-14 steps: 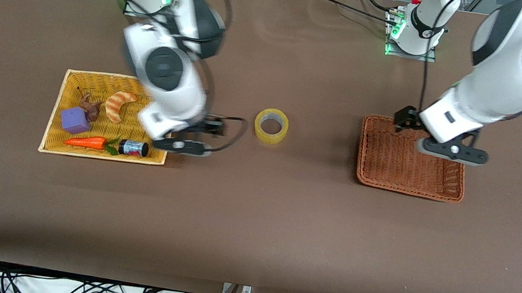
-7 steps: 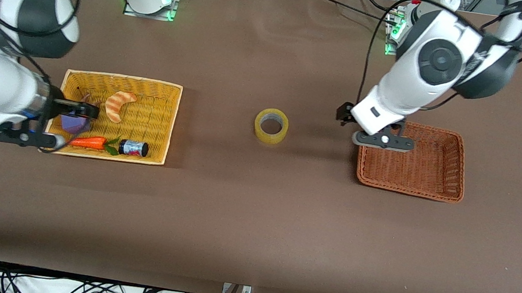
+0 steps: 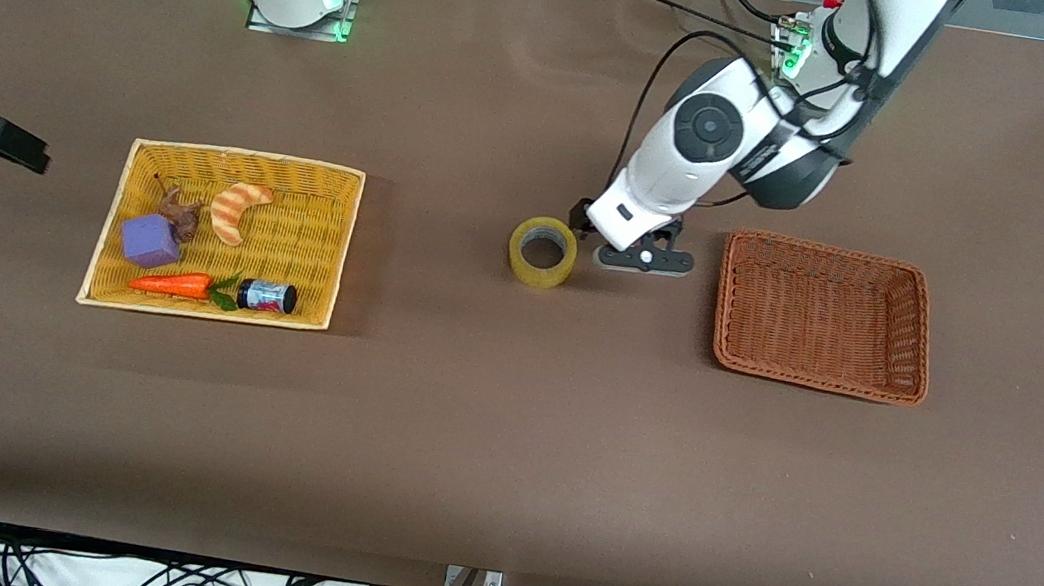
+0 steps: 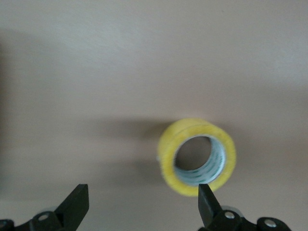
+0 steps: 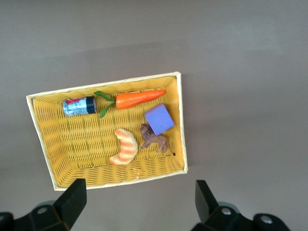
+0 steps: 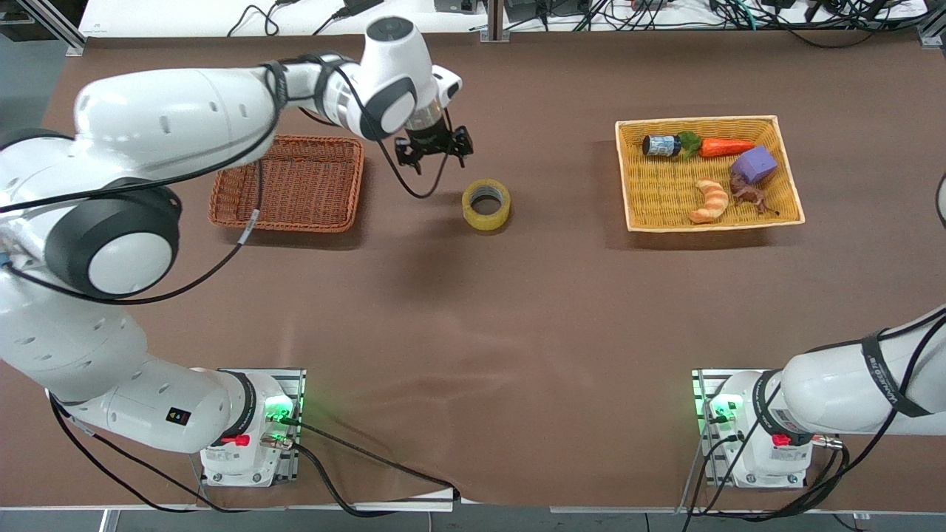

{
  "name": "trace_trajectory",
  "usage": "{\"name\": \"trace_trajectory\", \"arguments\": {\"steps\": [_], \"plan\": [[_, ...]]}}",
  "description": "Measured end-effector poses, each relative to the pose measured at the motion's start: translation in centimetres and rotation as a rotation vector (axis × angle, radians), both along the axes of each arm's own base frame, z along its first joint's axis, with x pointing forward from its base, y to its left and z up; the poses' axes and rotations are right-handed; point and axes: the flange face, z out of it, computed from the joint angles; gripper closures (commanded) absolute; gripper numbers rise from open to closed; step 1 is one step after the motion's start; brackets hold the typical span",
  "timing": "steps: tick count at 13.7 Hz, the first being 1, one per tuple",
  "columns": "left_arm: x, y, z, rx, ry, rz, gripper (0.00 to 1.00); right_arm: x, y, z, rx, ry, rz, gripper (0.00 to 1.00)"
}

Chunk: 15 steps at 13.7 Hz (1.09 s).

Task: Transfer tape with both arms
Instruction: 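Grasp the tape roll with the left gripper while the right gripper withdraws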

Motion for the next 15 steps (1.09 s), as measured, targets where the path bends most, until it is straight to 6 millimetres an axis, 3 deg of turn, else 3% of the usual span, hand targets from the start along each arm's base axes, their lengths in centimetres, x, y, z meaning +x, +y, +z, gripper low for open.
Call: {"name": "trace_trajectory", "arguments": {"steps": [3,7,11,13,14,15], "plan": [[-1.6,-2.8,-5.0,-0.032,0.013,0.021,0.0,-2.9,-0.5,1.1,0.022,0.001,-0.01,0.0],[-1.5,-2.8,-7.5,-0.043,0.02,0.037,0.02,-5.1,1.0,2.2,0.041,-0.003,0.103,0.0],[-2.1,-3.2,-9.1,-0.037,0.038,0.033,0.29,-4.5,-0.3,0.9,0.051,0.016,0.097,0.0],[-2.4,-3.4,-9.7,-0.033,0.048,0.039,0.36,-4.1,-0.7,0.1,0.054,0.023,0.089,0.0],[-2.5,-3.4,-10.0,-0.032,0.05,0.042,0.47,-3.9,-0.8,-0.2,0.056,0.027,0.088,0.0],[-2.6,-3.6,-10.2,-0.036,0.048,0.044,0.69,-3.8,-0.8,-0.5,0.057,0.029,0.087,0.0]]}}
